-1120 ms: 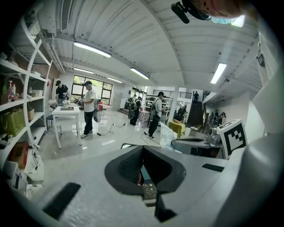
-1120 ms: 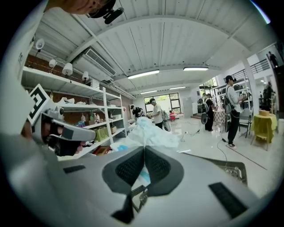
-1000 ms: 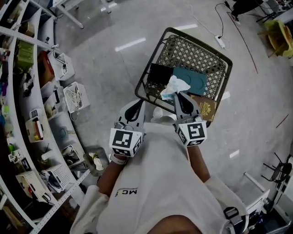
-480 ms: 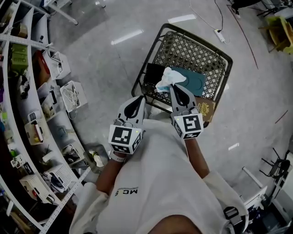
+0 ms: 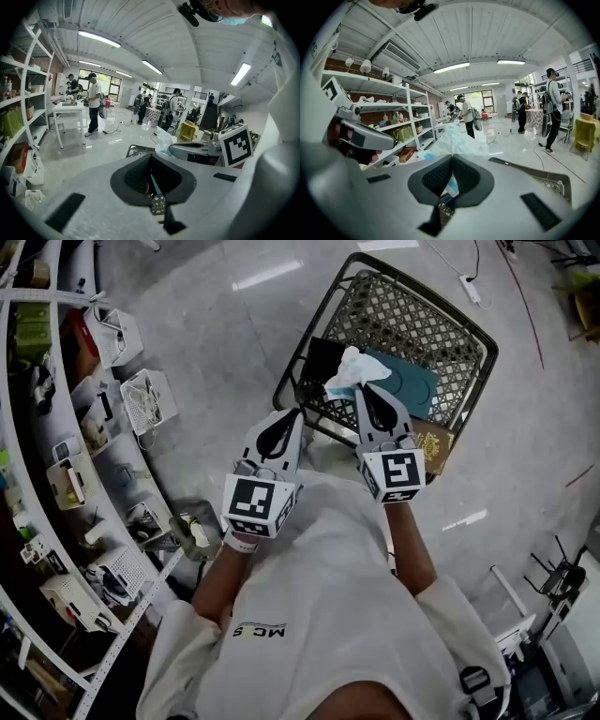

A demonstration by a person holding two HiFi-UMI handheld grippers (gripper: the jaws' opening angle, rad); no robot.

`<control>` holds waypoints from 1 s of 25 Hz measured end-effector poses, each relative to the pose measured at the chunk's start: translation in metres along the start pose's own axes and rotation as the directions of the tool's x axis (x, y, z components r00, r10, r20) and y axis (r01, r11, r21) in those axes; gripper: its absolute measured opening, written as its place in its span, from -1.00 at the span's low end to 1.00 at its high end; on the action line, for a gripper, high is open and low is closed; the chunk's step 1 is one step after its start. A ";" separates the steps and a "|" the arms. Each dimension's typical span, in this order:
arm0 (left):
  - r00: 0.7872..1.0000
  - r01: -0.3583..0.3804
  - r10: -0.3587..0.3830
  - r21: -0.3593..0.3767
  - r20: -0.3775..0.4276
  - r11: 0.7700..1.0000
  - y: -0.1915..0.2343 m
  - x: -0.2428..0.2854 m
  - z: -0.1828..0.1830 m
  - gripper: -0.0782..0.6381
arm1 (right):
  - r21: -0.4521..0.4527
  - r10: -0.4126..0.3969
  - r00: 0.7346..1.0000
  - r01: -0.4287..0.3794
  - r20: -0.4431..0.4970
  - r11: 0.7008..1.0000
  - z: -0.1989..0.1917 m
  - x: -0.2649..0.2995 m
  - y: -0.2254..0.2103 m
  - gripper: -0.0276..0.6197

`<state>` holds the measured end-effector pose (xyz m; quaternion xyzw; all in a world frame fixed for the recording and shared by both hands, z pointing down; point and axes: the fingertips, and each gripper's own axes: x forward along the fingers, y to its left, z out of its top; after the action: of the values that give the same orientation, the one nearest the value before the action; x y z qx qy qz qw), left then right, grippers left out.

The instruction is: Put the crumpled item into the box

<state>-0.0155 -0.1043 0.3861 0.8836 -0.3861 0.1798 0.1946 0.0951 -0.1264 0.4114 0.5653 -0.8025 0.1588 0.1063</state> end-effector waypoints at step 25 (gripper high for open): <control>0.998 -0.018 0.016 -0.029 -0.060 0.999 0.025 0.046 -0.053 -0.72 | 0.022 0.027 0.979 -0.023 -0.200 0.999 -0.104 0.089 -0.021 -0.86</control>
<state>-0.0139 -0.1223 0.4587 0.8714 -0.3903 0.2023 0.2175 0.0837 -0.1715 0.5416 0.5373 -0.7930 0.2242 0.1790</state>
